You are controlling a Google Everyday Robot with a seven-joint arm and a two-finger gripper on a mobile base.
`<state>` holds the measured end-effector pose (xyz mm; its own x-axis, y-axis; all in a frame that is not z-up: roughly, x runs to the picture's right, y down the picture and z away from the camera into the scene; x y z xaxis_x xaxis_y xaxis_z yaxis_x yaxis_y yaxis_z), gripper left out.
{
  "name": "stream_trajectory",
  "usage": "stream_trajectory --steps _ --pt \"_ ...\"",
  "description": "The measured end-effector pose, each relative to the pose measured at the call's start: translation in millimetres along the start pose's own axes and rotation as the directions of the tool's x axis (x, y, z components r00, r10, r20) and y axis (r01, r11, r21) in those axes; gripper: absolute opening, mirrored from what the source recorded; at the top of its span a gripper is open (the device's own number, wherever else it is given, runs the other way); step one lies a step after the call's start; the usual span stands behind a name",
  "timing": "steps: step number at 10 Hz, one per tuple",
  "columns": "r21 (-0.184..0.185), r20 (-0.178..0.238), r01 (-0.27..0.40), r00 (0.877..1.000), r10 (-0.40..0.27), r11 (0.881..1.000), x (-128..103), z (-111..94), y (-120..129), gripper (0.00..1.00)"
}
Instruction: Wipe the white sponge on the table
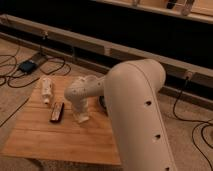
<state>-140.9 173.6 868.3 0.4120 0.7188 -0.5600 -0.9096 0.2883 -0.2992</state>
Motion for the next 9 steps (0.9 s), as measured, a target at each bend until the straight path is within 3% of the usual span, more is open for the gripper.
stream_trajectory --steps 1,2,5,7,9 --pt "-0.003 -0.002 0.002 1.0 -0.002 1.0 0.8 -0.1 0.7 0.01" --pt "-0.037 -0.002 0.02 1.0 -0.02 0.999 5.5 -12.1 6.4 0.0" --pt "-0.087 0.015 0.039 0.999 -0.037 0.995 10.2 -37.6 9.4 0.0" --pt "-0.106 0.02 0.045 0.999 -0.043 0.993 16.8 -54.4 5.1 0.0" --pt "-0.111 0.003 0.045 0.999 -0.045 0.993 27.3 -58.2 -2.3 0.0"
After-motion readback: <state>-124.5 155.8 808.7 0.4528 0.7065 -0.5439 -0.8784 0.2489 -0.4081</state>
